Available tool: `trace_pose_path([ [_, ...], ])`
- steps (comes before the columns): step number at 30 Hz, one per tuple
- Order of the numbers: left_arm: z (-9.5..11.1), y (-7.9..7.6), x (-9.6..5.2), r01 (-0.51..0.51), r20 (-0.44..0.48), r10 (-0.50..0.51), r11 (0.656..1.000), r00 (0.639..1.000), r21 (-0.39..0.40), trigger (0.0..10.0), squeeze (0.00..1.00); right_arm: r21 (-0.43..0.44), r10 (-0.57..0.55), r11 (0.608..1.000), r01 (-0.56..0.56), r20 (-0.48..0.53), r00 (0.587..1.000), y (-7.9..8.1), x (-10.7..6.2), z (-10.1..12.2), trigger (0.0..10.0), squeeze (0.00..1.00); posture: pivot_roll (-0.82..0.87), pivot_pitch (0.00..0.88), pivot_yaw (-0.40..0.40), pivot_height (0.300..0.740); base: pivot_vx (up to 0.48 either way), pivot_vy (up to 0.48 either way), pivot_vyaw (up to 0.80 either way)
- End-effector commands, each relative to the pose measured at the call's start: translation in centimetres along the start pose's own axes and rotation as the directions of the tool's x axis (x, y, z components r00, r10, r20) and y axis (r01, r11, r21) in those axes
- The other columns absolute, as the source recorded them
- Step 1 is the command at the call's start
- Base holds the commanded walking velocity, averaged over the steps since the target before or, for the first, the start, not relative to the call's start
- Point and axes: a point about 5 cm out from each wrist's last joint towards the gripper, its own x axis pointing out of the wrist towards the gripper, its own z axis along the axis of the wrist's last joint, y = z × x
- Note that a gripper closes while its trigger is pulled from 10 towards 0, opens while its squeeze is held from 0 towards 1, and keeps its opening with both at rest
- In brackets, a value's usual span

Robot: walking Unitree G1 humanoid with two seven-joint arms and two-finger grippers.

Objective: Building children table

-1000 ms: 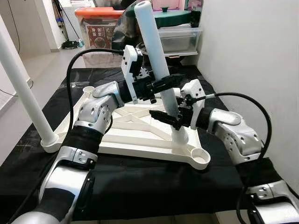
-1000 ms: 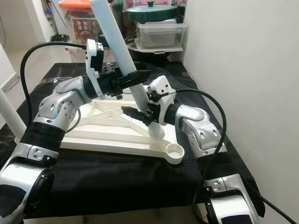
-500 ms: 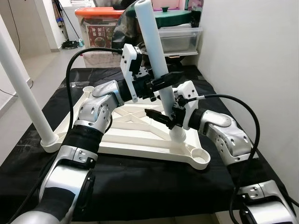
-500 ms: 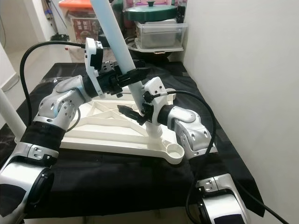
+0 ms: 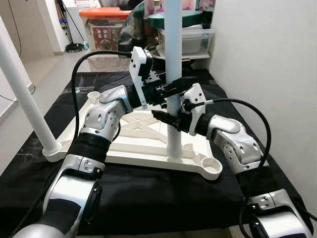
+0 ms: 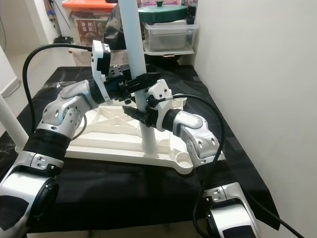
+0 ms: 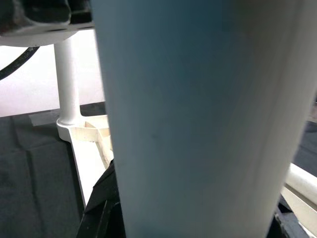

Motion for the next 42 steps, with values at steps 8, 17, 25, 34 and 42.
trace_pose_path([
  [8, 0.3, 1.4, -0.5, -0.110, 0.003, 0.110, 0.994, 0.994, 0.009, 10.0, 1.00, 0.003, -0.022, 1.000, 0.022, 0.013, 1.000, -0.2, 0.1, 0.1, 0.0, 0.00, 0.00, 0.000, 0.008, 0.740, 0.000, 0.000, 0.00],
  [17, 1.9, 2.1, -0.6, -0.200, 0.080, 0.196, 0.979, 0.977, 0.041, 10.0, 1.00, 0.002, -0.050, 0.999, 0.050, 0.021, 0.999, -0.7, -0.1, 0.2, 0.0, 0.00, 0.01, 0.000, 0.003, 0.740, 0.000, 0.000, 0.00],
  [25, 4.7, 2.7, -1.4, -0.269, 0.219, 0.259, 0.963, 0.941, 0.015, 10.0, 0.00, 0.009, -0.098, 0.995, 0.098, 0.019, 0.995, -1.7, -0.4, 0.2, 0.0, 0.00, 0.01, 0.000, 0.000, 0.740, 0.000, 0.000, 0.00],
  [34, 8.1, 3.1, -2.9, -0.437, 0.390, 0.398, 0.899, 0.830, 0.013, 10.0, 0.00, 0.086, -0.328, 0.943, 0.321, 0.096, 0.940, -4.8, -1.2, 1.7, 0.0, 0.00, 0.01, 0.000, -0.001, 0.740, 0.000, 0.000, 0.00],
  [42, 6.2, 1.6, -5.9, -0.549, 0.369, 0.505, 0.836, 0.780, 0.016, 10.0, 0.00, 0.262, -0.567, 0.817, 0.513, 0.205, 0.798, -8.3, -3.6, 4.0, 0.0, 0.00, 0.02, 0.000, -0.013, 0.740, 0.000, 0.000, 0.00],
])
